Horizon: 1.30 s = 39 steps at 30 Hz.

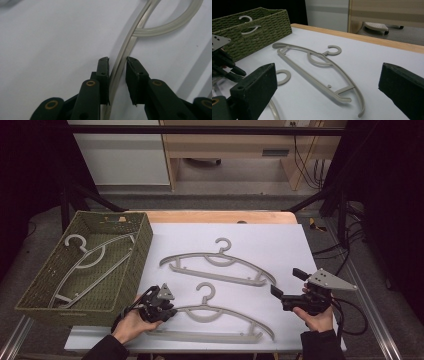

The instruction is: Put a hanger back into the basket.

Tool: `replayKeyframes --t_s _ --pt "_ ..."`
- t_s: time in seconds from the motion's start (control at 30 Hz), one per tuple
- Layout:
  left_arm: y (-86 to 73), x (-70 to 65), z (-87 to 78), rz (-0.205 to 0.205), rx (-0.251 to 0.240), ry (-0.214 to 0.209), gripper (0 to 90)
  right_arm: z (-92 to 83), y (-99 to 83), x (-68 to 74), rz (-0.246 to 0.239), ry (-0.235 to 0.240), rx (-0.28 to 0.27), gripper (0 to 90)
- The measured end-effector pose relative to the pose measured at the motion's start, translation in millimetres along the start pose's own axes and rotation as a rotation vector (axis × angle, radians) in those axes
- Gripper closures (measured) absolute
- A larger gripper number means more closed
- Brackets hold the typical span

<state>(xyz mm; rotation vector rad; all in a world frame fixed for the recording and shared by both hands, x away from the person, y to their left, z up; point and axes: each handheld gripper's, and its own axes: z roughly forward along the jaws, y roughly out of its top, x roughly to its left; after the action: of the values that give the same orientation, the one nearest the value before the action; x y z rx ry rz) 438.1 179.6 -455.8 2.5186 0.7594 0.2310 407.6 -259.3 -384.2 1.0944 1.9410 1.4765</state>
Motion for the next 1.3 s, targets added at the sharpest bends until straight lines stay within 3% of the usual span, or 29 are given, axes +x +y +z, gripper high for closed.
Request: replayKeyframes --t_s 0.33,0.5,0.7,0.73,0.9,1.1,1.3 --pt "-0.5 -11.2 -2.9 0.055 0.016 -0.03 78.9 -1.4 0.3 -0.3 0.002 0.002 -0.004 2.2" --pt "0.4 -19.4 -2.9 0.075 0.019 -0.01 81.9 -2.0 0.6 -0.5 0.0 0.0 -0.007 2.1" --pt "0.2 -22.2 -2.4 0.038 0.009 -0.011 81.8 -2.6 0.8 -0.7 0.002 0.001 -0.008 2.1" --pt "0.5 -22.6 -2.5 0.051 0.013 -0.004 81.8 -2.6 0.8 -0.8 0.002 0.0 -0.008 2.1" --pt "1.0 -17.0 -2.5 0.026 0.007 -0.032 80.1 -2.3 0.8 -0.4 0.002 0.0 -0.006 2.1" --pt "1.7 -15.4 -3.9 0.052 0.067 -0.025 75.4 -2.5 0.9 -0.4 0.002 0.0 -0.006 2.1" --pt "2.0 -16.8 -5.6 0.034 0.125 -0.029 74.8 -2.4 0.8 -0.3 0.0 0.001 -0.007 2.1"
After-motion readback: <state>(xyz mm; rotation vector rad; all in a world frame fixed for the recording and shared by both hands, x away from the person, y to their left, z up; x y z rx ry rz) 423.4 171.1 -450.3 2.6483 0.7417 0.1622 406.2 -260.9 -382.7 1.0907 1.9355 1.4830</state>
